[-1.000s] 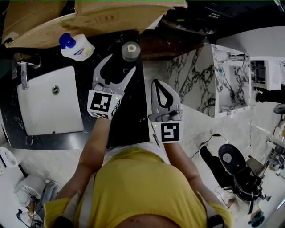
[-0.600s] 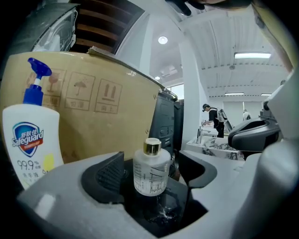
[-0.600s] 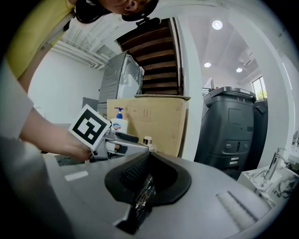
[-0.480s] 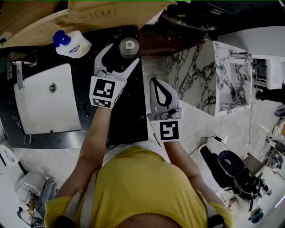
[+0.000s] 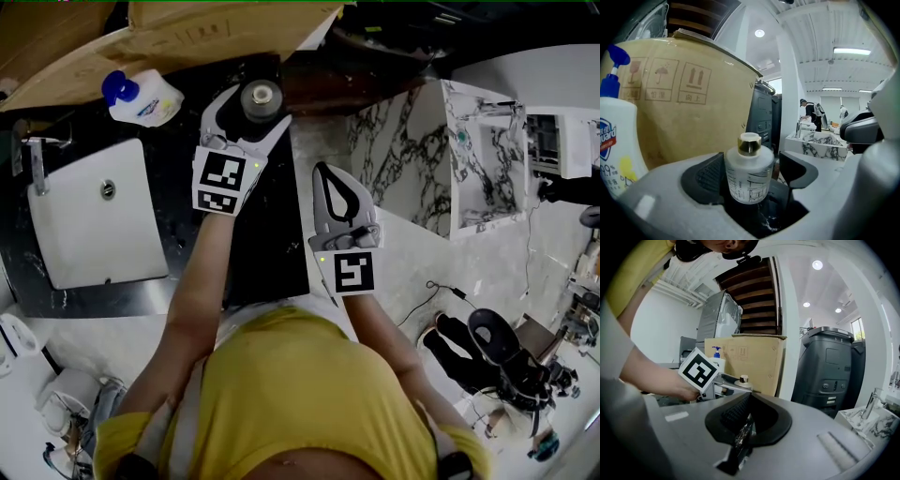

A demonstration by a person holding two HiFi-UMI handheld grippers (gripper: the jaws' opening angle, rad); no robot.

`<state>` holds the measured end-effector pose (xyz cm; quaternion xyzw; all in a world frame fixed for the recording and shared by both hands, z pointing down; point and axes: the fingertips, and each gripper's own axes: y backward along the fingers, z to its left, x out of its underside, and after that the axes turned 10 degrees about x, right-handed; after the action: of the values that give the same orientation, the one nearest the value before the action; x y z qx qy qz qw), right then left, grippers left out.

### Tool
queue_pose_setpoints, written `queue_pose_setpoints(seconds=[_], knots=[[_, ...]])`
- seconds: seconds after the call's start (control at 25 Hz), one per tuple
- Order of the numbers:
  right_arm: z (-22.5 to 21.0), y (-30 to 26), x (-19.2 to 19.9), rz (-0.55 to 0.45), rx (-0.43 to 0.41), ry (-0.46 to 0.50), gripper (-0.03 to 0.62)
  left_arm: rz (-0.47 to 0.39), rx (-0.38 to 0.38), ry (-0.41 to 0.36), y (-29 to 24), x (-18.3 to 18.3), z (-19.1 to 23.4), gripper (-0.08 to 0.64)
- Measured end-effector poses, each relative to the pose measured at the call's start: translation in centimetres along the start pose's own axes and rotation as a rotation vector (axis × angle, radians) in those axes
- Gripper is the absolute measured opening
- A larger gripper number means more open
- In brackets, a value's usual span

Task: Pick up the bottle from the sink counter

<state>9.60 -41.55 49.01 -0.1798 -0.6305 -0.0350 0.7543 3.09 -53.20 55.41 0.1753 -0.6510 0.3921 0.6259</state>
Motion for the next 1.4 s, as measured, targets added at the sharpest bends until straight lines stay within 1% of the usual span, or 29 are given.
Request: queue_pose_setpoints(seconds=[0.16, 0.2, 0.24, 0.4, 0.6, 0.68, 0.88, 1.08, 1.24, 1.4], knots=[[-0.1, 0.4, -0.1, 0.002, 0.011, -0.003, 0.000, 0.009, 0.004, 0.044, -0.3, 0.4, 0.1, 0.365], [-0.1, 0.6, -0.1, 0.003, 0.013, -0.005, 0.002, 0.010, 0.001, 0.047, -0.3, 0.5, 0.2, 0.341], [0.0, 0.7, -0.1, 0.004, 0.016, -0.005, 0.002, 0.012, -0.001, 0.047, -0.3, 0.5, 0.3, 0.330], [0.0, 1.6, -0.3, 0.004, 0.026, 0.004, 0.002, 0.021, 0.000, 0.040, -0.2, 0.5, 0.2, 0.327], [-0.2, 2.6, -1.1, -0.004, 0.047, 0.011, 0.001, 0.041, 0.023, 0.024, 0.4, 0.4, -0.5, 0.327], [-0.2, 3.0, -1.3, -0.005, 0.055, 0.016, 0.001, 0.037, 0.033, 0.016, 0.9, 0.0, -1.1, 0.326], [-0.1, 4.3, -1.9, -0.021, 0.075, 0.020, 0.000, -0.002, 0.057, 0.004, 2.8, -1.7, -2.9, 0.325], [0.4, 5.2, -2.8, -0.044, 0.082, 0.035, 0.001, -0.061, 0.058, -0.007, 5.8, -4.0, -4.5, 0.325], [0.8, 5.7, -3.2, -0.060, 0.073, 0.057, 0.000, -0.114, 0.045, -0.016, 8.7, -6.4, -5.7, 0.325], [1.4, 5.8, -4.4, -0.088, 0.067, 0.058, 0.000, -0.164, 0.016, -0.015, 11.9, -8.6, -6.4, 0.325]])
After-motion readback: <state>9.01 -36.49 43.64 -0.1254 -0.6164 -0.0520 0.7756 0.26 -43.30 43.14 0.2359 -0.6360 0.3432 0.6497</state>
